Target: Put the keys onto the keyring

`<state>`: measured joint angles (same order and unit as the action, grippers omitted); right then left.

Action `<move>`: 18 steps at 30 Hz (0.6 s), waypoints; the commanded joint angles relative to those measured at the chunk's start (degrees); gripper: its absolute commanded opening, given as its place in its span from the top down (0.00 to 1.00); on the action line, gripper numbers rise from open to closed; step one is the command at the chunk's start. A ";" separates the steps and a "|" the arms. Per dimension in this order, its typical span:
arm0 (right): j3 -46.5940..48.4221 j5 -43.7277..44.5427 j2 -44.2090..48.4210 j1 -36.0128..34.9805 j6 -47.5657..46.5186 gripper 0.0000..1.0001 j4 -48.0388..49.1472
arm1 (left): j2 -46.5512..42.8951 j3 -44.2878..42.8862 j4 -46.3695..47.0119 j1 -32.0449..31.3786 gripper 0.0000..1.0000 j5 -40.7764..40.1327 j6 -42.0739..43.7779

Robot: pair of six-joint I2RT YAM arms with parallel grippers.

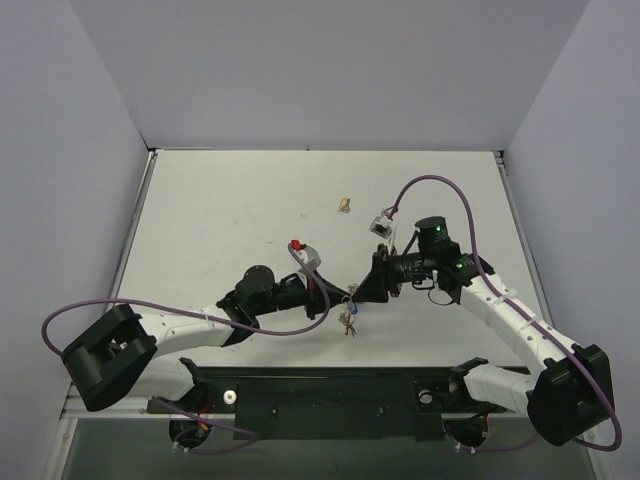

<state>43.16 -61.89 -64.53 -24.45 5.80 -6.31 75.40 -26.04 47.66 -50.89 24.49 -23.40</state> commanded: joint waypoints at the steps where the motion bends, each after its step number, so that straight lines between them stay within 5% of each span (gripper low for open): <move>1: 0.70 -1.48 0.63 -0.25 -2.37 0.64 -1.69 | -2.53 0.03 3.67 0.27 1.00 -2.16 0.37; 18: 0.88 -6.31 0.72 -1.92 -1.67 0.68 -0.72 | -2.89 0.91 3.93 0.27 1.00 -3.57 -0.07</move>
<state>43.16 -64.42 -64.51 -25.02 4.16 -8.29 73.71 -25.08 46.98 -50.89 21.21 -23.33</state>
